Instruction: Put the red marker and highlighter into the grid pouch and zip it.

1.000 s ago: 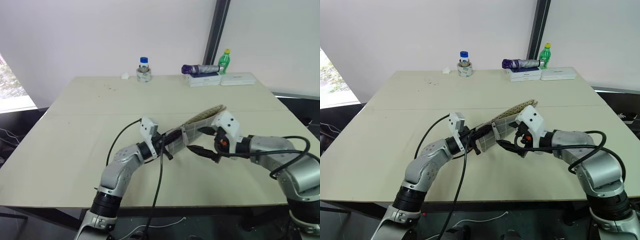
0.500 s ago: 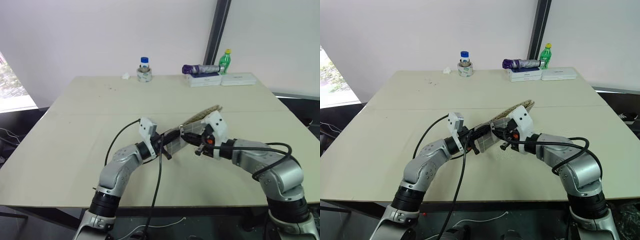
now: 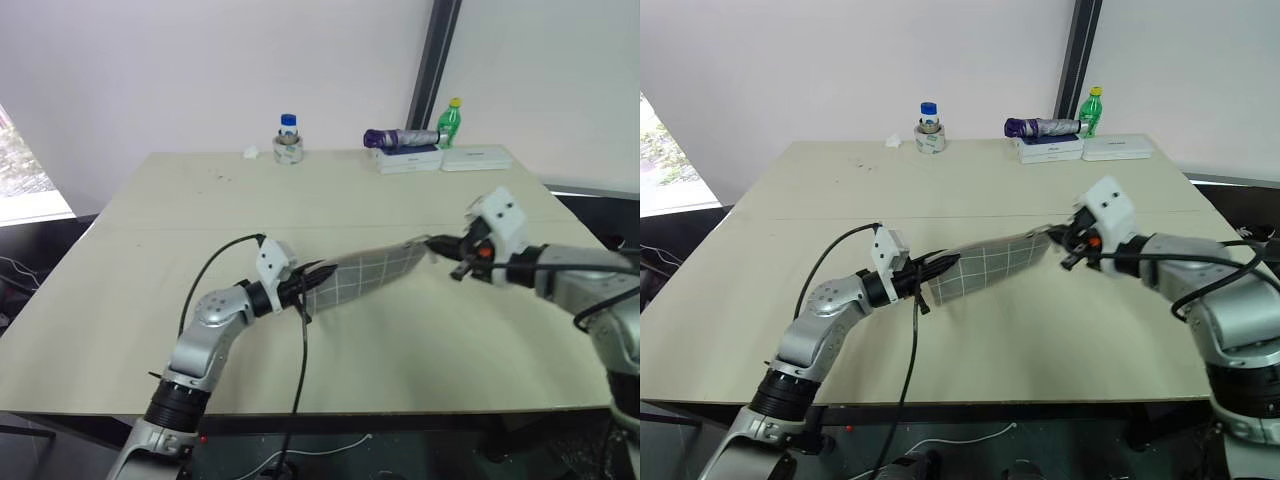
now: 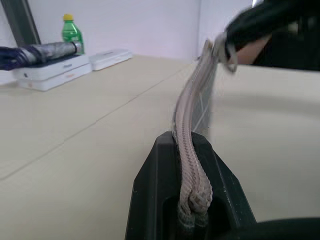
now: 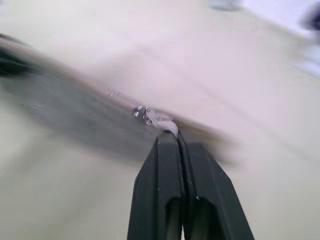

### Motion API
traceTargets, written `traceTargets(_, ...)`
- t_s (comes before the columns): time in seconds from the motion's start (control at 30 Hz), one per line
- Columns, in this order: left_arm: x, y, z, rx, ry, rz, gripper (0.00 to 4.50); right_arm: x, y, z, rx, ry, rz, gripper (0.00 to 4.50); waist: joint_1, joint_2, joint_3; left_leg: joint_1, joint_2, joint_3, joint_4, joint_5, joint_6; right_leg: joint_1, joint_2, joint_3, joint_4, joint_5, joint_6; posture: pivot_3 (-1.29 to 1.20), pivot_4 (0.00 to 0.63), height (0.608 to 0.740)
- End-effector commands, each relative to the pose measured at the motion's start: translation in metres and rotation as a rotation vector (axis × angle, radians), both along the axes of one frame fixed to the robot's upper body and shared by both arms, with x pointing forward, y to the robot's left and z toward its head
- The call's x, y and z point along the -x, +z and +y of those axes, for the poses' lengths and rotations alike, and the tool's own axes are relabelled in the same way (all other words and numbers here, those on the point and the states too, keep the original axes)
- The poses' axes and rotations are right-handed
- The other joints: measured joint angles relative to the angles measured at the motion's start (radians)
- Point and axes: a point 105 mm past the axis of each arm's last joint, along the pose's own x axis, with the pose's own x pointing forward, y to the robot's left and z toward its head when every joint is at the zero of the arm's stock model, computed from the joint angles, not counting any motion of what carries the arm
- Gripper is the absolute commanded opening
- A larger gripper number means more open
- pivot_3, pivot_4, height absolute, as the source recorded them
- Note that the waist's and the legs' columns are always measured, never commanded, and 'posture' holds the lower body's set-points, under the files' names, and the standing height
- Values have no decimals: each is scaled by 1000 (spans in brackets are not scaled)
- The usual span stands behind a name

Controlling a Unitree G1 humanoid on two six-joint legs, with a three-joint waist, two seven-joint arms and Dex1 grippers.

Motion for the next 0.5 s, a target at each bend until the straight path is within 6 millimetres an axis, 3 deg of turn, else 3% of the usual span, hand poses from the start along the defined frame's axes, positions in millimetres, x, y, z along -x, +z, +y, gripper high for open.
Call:
traceTargets(0.03, 1, 3, 12, -44, 3, -56, 0, -9, 24, -35, 22, -149, -95, 19, -1, 0, 0, 0, 0, 0, 0, 0, 0, 0, 0, 0, 0, 0, 0, 0, 150, 736)
traceTargets(0.13, 1, 1, 17, -56, 14, -61, 0, -11, 19, -43, 40, -173, -80, 19, -2, 0, 0, 0, 0, 0, -1, 0, 0, -1, 0, 0, 0, 0, 0, 0, 150, 736)
traceTargets(0.27, 3, 0, 20, -92, 22, -99, 0, -8, 6, -36, 77, -126, -51, 19, -2, 0, 0, 0, 0, 0, -1, 0, 0, -1, 0, 0, 0, 0, 0, 0, 150, 736)
traceTargets(0.37, 7, 4, 15, -129, 10, -169, 0, -1, -6, -22, 40, -27, 10, 854, -1, 0, 0, 0, 0, 0, -1, 0, 0, -1, 0, 0, 0, 0, 0, 0, 150, 736)
traceTargets(0.5, 12, 2, 11, -203, -3, -239, 0, 3, -17, -19, 96, 0, 16, 2779, -2, 0, 0, 0, 0, 0, -1, 0, 0, -1, 0, 0, 0, 0, 0, 0, 150, 736)
